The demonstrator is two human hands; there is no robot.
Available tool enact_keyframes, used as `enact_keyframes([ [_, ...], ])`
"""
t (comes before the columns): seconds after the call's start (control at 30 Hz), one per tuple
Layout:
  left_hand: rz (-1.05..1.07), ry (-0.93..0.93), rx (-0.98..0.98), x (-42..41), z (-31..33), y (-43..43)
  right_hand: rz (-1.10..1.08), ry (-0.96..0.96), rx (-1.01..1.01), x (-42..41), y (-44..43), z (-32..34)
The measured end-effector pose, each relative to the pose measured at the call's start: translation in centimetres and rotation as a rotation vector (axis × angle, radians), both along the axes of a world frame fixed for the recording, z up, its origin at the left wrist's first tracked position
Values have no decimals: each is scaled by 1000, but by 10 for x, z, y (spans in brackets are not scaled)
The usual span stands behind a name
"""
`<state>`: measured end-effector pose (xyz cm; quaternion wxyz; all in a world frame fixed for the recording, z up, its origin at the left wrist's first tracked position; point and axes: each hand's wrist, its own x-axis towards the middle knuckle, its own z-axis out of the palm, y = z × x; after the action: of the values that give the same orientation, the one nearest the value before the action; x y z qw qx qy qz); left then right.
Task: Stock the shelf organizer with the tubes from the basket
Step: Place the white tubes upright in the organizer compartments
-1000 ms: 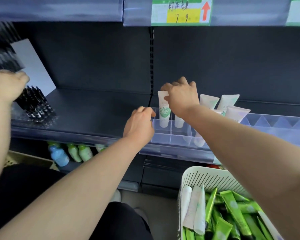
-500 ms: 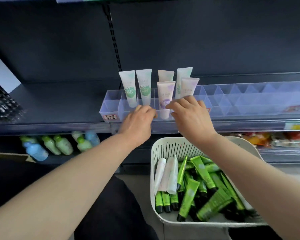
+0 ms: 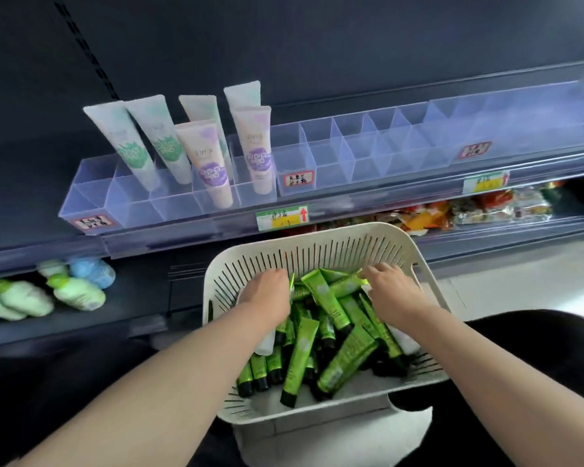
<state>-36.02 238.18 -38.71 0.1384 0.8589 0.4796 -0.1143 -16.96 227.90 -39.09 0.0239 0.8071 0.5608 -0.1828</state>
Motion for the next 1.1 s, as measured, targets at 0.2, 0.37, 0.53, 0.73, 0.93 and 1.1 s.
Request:
enact_keyframes([
  [0.2, 67, 86, -12, 7, -25, 0, -146, 133, -153, -2, -5, -30],
  [0.37, 80, 109, -28, 5, -36, 0, -324, 195, -151, -10, -3, -41],
  [0.53, 176, 80, -49, 1, -41, -1, -343, 181, -201, -20, 0, -50],
  [0.73, 389, -20, -172, -1, -57, 1, -241, -8, -262, -16, 1, -53],
  [0.93, 366, -7, -107, 0, -57, -6, -331, 30, -180, -11, 0, -58],
  [1.1, 481, -45, -221, 8, -58, -4, -187, 16, -126, -18, 2, -52],
])
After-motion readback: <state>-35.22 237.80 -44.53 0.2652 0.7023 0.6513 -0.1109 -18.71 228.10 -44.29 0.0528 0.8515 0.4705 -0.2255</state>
